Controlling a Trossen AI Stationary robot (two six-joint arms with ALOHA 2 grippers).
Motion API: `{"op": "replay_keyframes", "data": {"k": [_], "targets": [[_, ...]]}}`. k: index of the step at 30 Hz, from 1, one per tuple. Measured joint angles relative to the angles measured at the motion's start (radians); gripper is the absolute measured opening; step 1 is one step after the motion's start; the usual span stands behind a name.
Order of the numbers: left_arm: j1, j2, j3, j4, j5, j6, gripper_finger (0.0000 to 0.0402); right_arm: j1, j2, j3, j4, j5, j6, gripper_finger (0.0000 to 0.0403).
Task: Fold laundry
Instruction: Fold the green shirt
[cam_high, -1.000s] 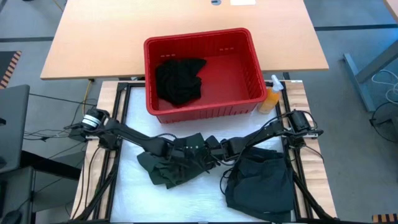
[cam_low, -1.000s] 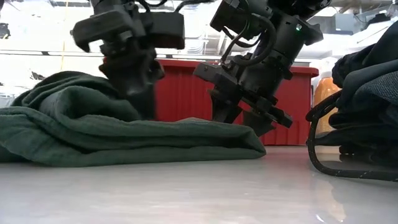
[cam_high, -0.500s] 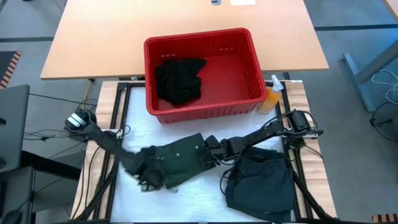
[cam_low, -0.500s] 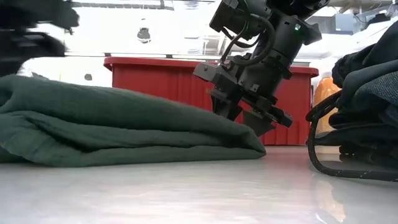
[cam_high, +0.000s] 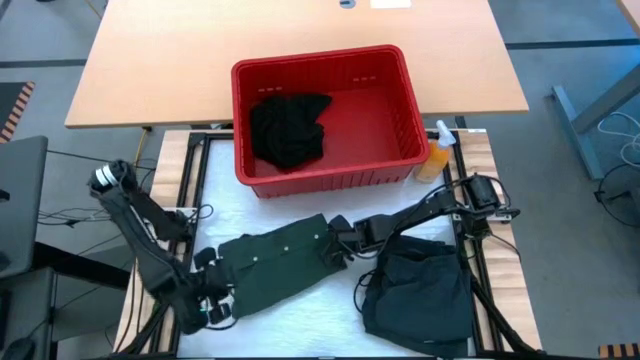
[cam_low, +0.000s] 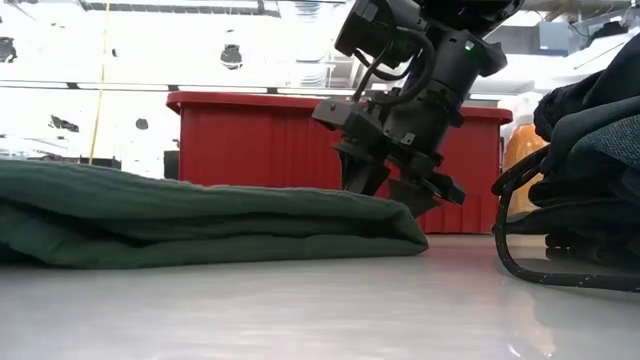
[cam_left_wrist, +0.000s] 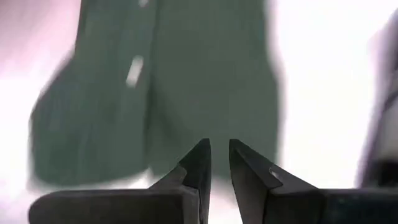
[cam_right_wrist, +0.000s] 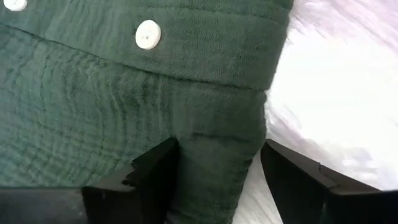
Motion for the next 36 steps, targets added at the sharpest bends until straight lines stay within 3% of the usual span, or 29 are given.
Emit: {"op": "replay_keyframes", "data": {"k": [3, 8, 16, 19, 21, 27, 36], "targets": [[-0.048, -0.014, 0.002, 0.078, -0.183, 0.106, 0.0045, -0.011, 0.0, 0.0, 0.0, -0.026, -0.002, 0.0261], [-0.016, 0.028, 0.001, 0.081, -0.286, 0.177, 0.0045, -0.025, 0.0, -0.001, 0.014, -0.026, -0.002, 0.0261], [0.149, 0.161, -0.077, 0.182, -0.219, 0.171, 0.0045, -0.028, 0.0, -0.001, 0.02, -0.001, -0.036, 0.0257], [0.198, 0.188, -0.125, 0.259, -0.17, 0.144, 0.0045, -0.026, 0.0, -0.001, 0.024, 0.001, -0.051, 0.0233], [0.221, 0.191, -0.172, 0.345, -0.118, 0.146, 0.0045, -0.018, 0.0, -0.002, 0.026, 0.012, -0.067, 0.0199], [0.261, 0.191, -0.271, 0.582, -0.008, 0.18, 0.0045, -0.021, -0.026, -0.001, 0.008, -0.006, -0.145, 0.0041], [0.377, 0.191, -0.282, 0.719, 0.019, 0.337, 0.0045, -0.049, -0.228, 0.05, -0.245, 0.006, -0.255, 0.0043]]}}
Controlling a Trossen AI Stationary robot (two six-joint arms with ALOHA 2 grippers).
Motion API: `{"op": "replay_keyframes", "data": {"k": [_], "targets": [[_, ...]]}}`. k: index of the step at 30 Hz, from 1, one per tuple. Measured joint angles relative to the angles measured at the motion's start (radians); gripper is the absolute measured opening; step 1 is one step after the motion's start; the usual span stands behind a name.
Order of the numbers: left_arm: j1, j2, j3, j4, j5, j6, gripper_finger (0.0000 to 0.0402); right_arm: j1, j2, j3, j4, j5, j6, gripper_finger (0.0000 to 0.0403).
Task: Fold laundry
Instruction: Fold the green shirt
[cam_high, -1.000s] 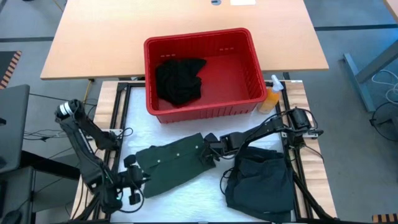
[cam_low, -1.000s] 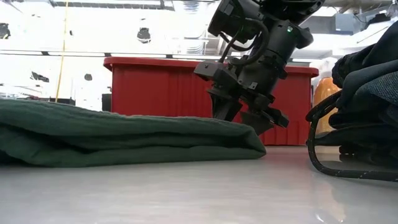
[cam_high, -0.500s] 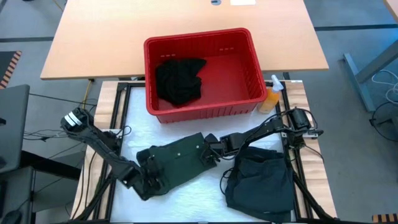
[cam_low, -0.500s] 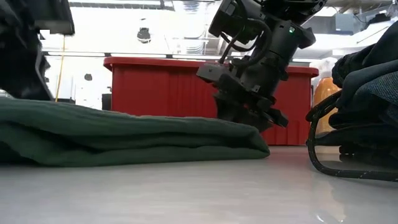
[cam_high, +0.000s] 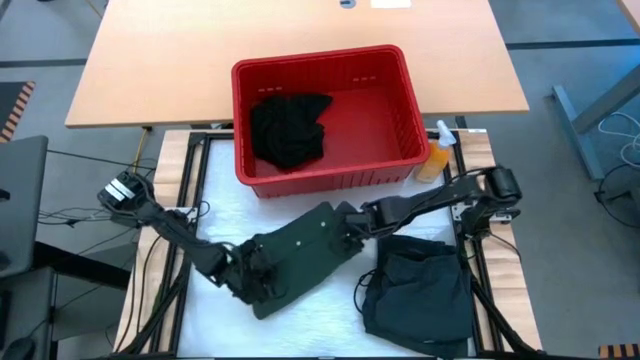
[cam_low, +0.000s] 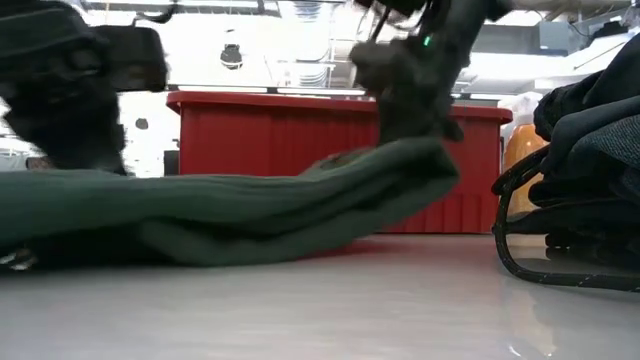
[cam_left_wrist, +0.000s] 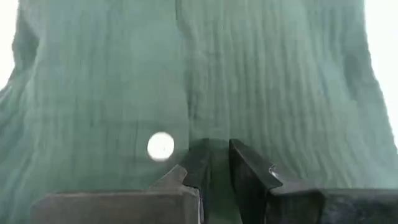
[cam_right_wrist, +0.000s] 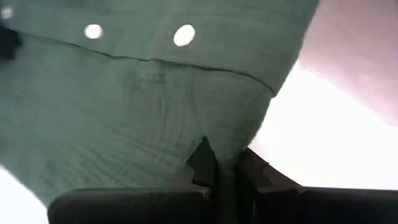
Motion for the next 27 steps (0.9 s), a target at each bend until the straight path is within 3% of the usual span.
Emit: {"op": "replay_keyframes", "data": {"k": [4, 9, 14, 21, 27], "targets": [[0.062, 0.0, 0.003, 0.172, 0.01, 0.144, 0.0045, 0.034, -0.055, 0.067, -0.133, 0.001, -0.036, 0.0042], [0.146, -0.001, 0.01, 0.356, 0.13, 0.306, 0.0045, 0.097, -0.072, 0.177, -0.242, 0.011, -0.058, 0.0043], [0.241, -0.001, 0.01, 0.394, 0.197, 0.385, 0.0045, 0.152, -0.063, 0.272, -0.256, 0.088, -0.055, 0.0043], [0.329, -0.001, 0.01, 0.46, 0.34, 0.452, 0.0045, 0.207, -0.049, 0.436, -0.564, 0.227, -0.041, 0.0042], [0.327, -0.002, 0.01, 0.465, 0.365, 0.487, 0.0045, 0.224, -0.048, 0.487, -0.736, 0.257, 0.025, 0.0042]]}}
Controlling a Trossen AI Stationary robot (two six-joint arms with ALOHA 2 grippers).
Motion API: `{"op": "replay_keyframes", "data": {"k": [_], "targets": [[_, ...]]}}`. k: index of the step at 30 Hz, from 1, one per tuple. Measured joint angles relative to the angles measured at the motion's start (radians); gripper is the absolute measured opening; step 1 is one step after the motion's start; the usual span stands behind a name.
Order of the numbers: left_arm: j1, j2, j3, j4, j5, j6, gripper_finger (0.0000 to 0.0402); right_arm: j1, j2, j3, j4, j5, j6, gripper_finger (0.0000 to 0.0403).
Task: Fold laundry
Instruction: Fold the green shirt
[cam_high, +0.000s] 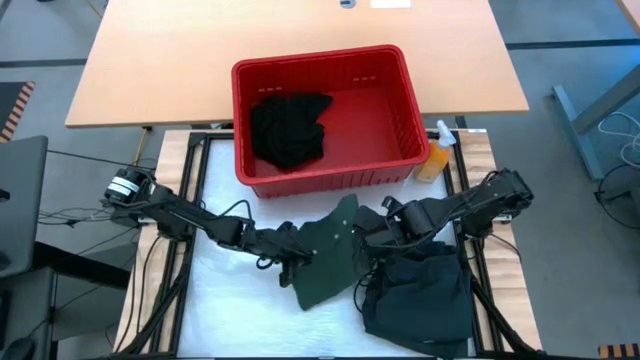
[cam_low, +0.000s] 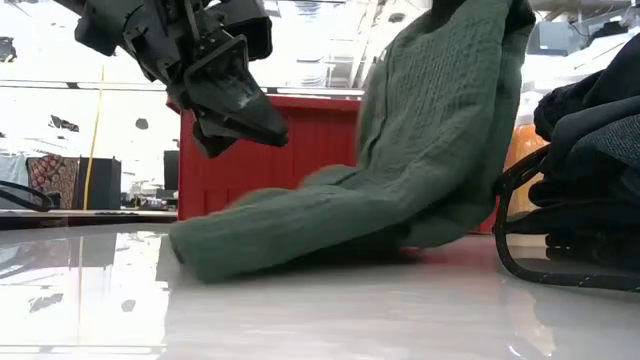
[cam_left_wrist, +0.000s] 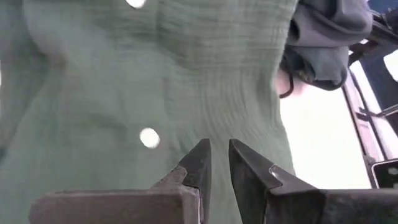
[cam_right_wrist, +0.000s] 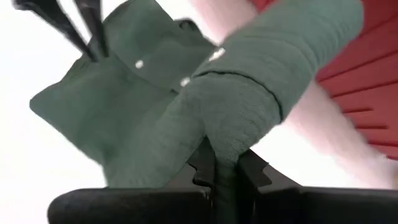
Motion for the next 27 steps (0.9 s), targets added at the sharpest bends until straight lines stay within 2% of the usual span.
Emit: {"op": "replay_keyframes", "data": {"k": [5, 10, 15, 22, 24, 27], "targets": [[0.005, -0.039, 0.0, -0.012, 0.067, 0.009, 0.0045, 0.007, 0.057, 0.002, 0.012, 0.009, 0.001, 0.0042], [0.006, -0.163, 0.0, -0.097, 0.082, 0.021, 0.0045, 0.008, 0.175, 0.074, 0.015, 0.009, -0.028, 0.0042], [-0.013, -0.321, 0.0, -0.217, 0.014, 0.041, 0.0045, 0.005, 0.356, 0.255, 0.011, 0.011, -0.09, 0.0042], [-0.021, -0.556, 0.0, -0.516, -0.089, 0.029, 0.0045, -0.015, 0.61, 0.623, -0.043, 0.012, -0.184, 0.0042], [-0.023, -0.608, 0.0, -0.594, -0.045, 0.012, 0.0045, -0.023, 0.656, 0.678, -0.061, 0.014, -0.191, 0.0042], [-0.029, -0.642, -0.015, -0.705, 0.063, -0.004, 0.0045, -0.034, 0.638, 0.619, -0.04, 0.009, -0.153, 0.0042]]}}
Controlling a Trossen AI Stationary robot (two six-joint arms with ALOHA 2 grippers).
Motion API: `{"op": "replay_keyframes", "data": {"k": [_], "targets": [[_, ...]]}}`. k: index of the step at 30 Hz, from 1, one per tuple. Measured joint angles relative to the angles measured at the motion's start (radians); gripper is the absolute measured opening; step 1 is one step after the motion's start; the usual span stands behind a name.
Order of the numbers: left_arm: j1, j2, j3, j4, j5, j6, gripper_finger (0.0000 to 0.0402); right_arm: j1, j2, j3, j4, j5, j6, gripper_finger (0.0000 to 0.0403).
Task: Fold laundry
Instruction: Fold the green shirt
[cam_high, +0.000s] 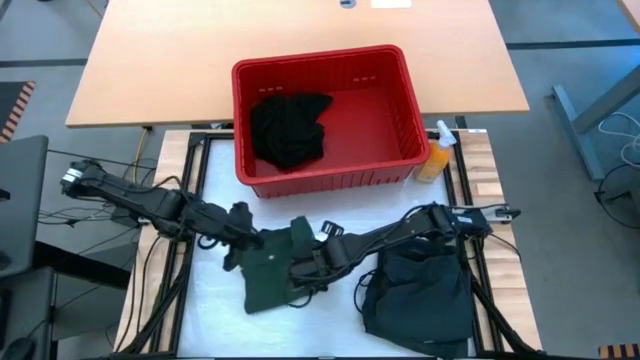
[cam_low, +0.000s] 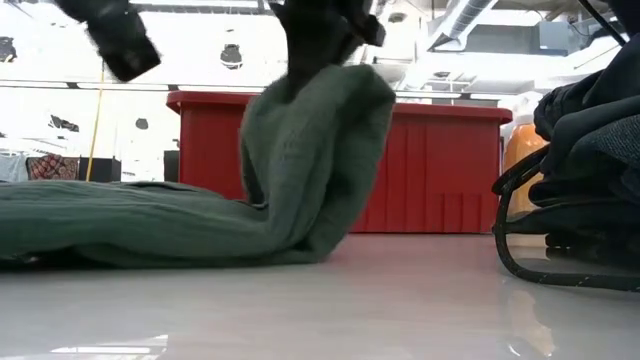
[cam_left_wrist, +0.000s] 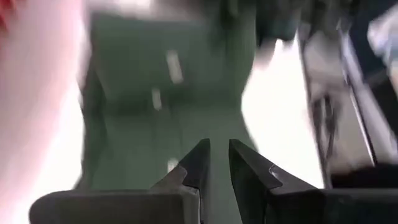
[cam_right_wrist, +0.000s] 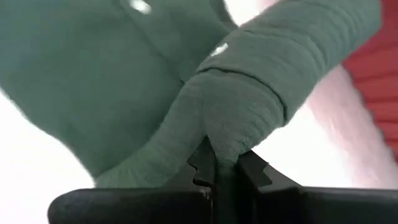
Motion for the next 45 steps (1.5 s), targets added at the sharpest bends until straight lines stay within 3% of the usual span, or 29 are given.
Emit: {"op": "replay_keyframes", "data": {"k": [4, 10, 18, 24, 31, 39, 45], "targets": [[-0.03, 0.011, -0.112, 0.015, 0.054, -0.014, 0.0045, 0.002, -0.001, 0.023, -0.07, 0.023, 0.057, 0.0042], [-0.034, 0.111, -0.303, 0.515, 0.003, -0.017, 0.0045, 0.021, -0.012, 0.057, -0.112, 0.034, 0.079, 0.0042], [-0.025, 0.423, -0.299, 0.793, 0.081, -0.02, 0.0045, 0.086, -0.11, 0.036, -0.245, 0.116, 0.219, 0.0042], [-0.02, 0.706, -0.118, 0.934, 0.096, 0.007, 0.0045, 0.141, -0.189, -0.076, -0.246, 0.123, 0.299, 0.0042], [0.001, 0.99, 0.214, 0.85, 0.201, 0.093, 0.0045, 0.208, -0.219, -0.115, -0.246, 0.094, 0.37, 0.0042], [0.041, 1.148, 0.486, 0.678, 0.257, 0.174, 0.0045, 0.28, -0.223, -0.116, -0.247, 0.079, 0.427, 0.0042], [0.068, 1.17, 0.579, 0.582, 0.25, 0.224, 0.0045, 0.306, -0.226, -0.115, -0.247, 0.094, 0.484, 0.0042]]}}
